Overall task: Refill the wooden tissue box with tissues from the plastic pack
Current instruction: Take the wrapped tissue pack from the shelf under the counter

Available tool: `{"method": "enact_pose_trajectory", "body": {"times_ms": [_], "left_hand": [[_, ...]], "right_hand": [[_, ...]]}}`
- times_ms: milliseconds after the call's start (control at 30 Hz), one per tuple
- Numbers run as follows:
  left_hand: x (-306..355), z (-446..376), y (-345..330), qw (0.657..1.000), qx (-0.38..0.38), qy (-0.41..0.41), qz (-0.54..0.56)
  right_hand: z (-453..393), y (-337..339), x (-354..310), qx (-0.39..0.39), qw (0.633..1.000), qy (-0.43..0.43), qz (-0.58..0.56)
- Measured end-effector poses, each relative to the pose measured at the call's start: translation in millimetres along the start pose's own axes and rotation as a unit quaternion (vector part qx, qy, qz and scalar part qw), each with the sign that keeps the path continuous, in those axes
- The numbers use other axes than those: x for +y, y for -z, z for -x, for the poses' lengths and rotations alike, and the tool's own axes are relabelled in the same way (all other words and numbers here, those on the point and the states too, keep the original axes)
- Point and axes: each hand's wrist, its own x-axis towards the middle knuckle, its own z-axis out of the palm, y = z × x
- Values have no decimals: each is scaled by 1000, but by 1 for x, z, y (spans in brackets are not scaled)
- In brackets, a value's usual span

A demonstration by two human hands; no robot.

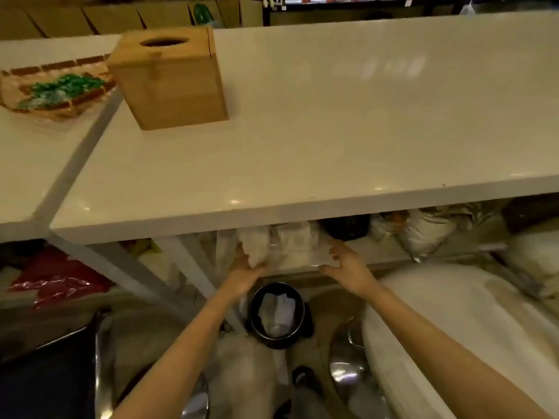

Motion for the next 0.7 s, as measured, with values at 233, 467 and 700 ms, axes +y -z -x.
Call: {"method": "enact_pose_trajectory", "body": {"times_ms": [233,467,700], "left_hand": [[-33,-71,16,997,76,-1,4],[-48,-145,17,982,182,41,15],[-49,-175,22,986,153,56,38]], "right_hand": [[-68,-21,33,47,996,-66,-46],[-141,-50,65,46,984,-57,-162],[-165,-62,78,61,982,-47,-173]]}}
